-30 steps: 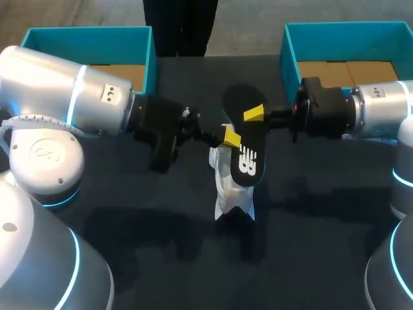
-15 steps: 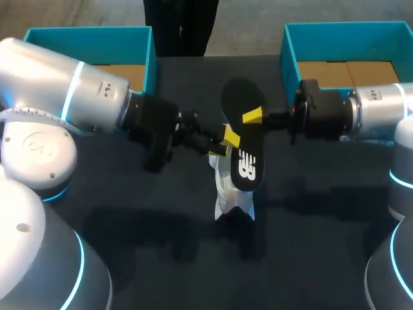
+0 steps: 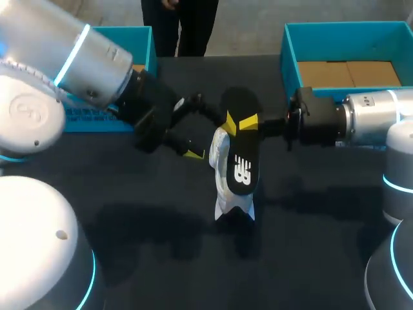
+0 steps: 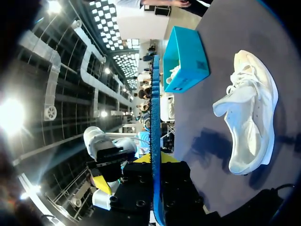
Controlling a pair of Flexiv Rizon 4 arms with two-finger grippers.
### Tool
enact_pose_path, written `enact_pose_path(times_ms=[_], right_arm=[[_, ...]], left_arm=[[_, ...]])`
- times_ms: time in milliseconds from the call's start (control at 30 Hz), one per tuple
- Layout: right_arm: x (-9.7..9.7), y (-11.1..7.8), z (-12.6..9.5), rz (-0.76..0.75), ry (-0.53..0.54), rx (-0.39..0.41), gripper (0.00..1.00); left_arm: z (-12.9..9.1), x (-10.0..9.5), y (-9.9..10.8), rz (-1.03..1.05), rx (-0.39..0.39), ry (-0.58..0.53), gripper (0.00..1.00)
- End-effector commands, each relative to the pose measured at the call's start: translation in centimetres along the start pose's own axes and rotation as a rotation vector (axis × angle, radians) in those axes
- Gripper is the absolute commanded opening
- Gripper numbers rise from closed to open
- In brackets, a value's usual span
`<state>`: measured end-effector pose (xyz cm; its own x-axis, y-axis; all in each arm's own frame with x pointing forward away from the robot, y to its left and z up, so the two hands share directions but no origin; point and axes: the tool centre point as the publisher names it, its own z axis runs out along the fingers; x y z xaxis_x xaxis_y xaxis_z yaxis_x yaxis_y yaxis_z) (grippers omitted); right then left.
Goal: Take the shoe out of the shoebox, open the shoe tongue, remove and reinsert the insole, then place the shoe into the shoebox
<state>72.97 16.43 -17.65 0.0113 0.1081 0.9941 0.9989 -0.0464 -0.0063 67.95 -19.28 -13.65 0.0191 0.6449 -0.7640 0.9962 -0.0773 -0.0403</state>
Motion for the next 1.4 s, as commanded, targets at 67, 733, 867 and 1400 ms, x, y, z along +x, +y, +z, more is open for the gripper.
enact_pose_path(times_ms=[67, 733, 867, 1400], right_arm=[[-0.6, 0.3, 0.8, 0.003, -0.004, -0.002, 0.0], [-1.4, 0.4, 2.3, 0.016, -0.044, -0.007, 0.0], [-1.4, 0.5, 2.6, 0.014, -0.038, -0.005, 0.0], [-1.7, 0.8, 3.4, 0.026, -0.028, 0.014, 0.0]], left_arm=[[-0.7, -1.0, 0.2, -0.122, -0.043, 0.252, 1.0], [-3.5, -0.8, 2.1, -0.301, -0.038, 0.713, 1.0], [-3.7, -0.5, 2.3, -0.289, -0.039, 0.768, 1.0], [-2.4, -0.9, 3.0, -0.225, 0.001, 0.816, 1.0]])
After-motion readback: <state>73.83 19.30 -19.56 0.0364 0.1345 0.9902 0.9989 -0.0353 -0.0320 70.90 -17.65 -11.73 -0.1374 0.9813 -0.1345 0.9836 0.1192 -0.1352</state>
